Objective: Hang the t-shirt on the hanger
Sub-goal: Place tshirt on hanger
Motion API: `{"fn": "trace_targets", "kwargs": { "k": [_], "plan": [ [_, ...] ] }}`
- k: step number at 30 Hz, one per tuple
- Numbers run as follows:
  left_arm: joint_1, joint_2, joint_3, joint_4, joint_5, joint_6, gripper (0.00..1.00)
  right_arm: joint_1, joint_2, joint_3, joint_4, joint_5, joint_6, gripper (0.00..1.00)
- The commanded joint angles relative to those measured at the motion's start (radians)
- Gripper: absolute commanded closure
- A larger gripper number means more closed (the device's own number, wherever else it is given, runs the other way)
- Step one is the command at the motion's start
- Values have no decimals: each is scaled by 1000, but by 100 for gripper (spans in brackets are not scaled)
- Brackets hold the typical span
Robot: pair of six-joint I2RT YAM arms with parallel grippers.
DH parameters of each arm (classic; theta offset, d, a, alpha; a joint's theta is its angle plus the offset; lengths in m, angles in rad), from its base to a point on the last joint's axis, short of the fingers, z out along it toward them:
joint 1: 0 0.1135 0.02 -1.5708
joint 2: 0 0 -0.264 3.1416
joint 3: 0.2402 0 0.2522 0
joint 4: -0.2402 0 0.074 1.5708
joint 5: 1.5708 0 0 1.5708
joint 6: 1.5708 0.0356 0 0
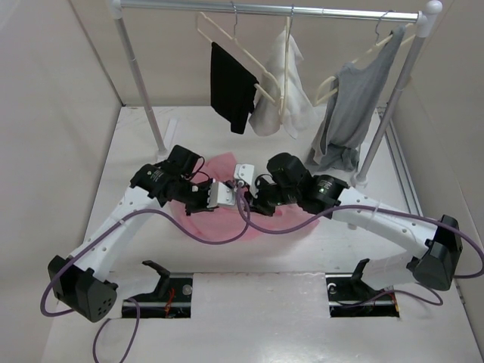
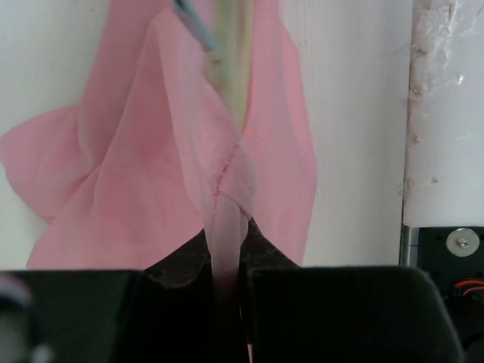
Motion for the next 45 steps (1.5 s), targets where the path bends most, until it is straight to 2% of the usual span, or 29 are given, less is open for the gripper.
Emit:
{"fn": "trace_targets", "kwargs": {
  "k": [1,2,3,5,6,10,15,22,25,26,28,34,38,42,45],
  "plan": [
    [-4,-34,44,-13,61,14,100,2,0,33,65,22,11,96],
    [-4,-45,44,-3,61,2,100,2,-20,11,65,31,20,100],
    [-4,-54,44,-3,61,1,99,2,-29,1,65,31,20,100],
    [-4,-63,22,11,35,-25,81,2,-57,-32,74,42,30,100],
    [-4,-64,22,22,35,-34,65,2,-71,-43,74,51,30,100],
    [7,-64,39,4,-19,-75,40,2,-161,-83,39,88,30,100],
    [90,-41,108,-76,-40,-42,40,2,-238,-132,-1,74,30,100],
    [99,-30,61,-86,-60,17,60,-7,-296,-125,-86,63,8,100],
    [99,-30,28,-38,-91,17,79,-7,-307,-114,-117,63,-1,100],
    [99,-30,18,-29,-102,17,94,-7,-316,-114,-117,63,-1,100],
    [99,-39,18,-29,-125,26,100,-7,-328,-114,-142,74,-1,100],
    [111,-71,18,-16,-209,46,100,-54,-374,-114,-203,83,-10,100],
    [243,-71,64,10,-220,98,100,-123,-416,-114,-212,40,-10,100],
    [271,-44,103,-47,-197,124,77,-176,-416,-114,-212,8,-24,100],
    [271,-21,104,-59,-128,115,73,-176,-407,-103,-202,-21,-24,100]
  ]
}}
